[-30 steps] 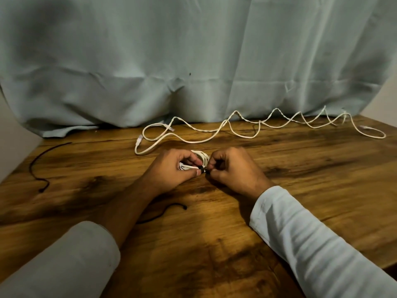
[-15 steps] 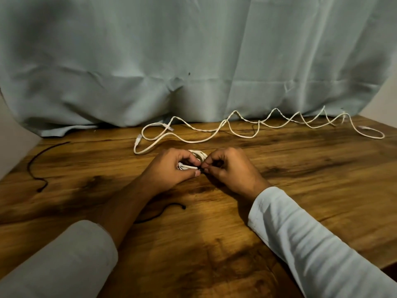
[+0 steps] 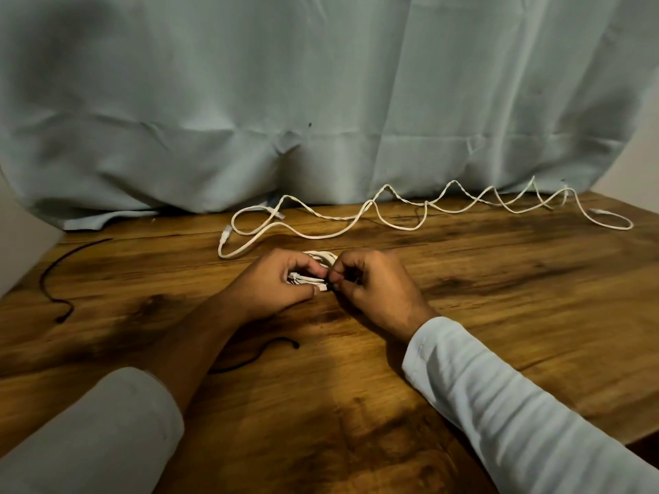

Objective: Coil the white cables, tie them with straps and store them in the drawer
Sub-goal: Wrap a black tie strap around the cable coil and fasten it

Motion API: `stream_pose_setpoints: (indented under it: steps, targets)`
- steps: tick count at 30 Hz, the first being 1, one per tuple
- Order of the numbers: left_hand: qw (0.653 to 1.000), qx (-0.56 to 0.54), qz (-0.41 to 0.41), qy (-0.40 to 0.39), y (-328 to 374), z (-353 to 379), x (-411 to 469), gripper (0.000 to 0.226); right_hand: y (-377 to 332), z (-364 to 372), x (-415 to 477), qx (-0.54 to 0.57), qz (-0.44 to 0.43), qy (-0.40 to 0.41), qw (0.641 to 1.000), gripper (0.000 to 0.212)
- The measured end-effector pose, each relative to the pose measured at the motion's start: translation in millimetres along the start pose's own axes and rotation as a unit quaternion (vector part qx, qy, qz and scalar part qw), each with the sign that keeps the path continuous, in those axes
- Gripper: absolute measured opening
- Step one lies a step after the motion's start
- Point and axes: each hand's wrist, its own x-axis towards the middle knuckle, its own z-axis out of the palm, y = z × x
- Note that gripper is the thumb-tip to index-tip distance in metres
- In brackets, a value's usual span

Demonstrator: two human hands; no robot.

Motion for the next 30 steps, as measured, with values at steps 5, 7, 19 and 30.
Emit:
stream_pose_setpoints:
  steps: [5, 7, 19, 30]
  targets:
    - [1.0, -0.019, -0.011, 0.008, 0, 1, 0, 0.03, 0, 0, 0, 0.029, 0.001, 0.009, 1.0, 0.017]
    - [0.999, -0.026, -0.022, 0.011, 1, 1, 0, 0.03, 3, 0, 0, 0.042, 0.007, -0.002, 0.999, 0.024]
    - [0.999, 0.015, -0.021, 0.04, 4, -2, -1, 0.02, 2, 8, 1, 0.091, 0.032, 0.017, 0.995, 0.026]
    - [0.995, 0.052, -0.008, 0.085, 11, 7, -2, 0.006, 7, 8, 3, 0.136, 0.051, 0.0, 0.989, 0.027]
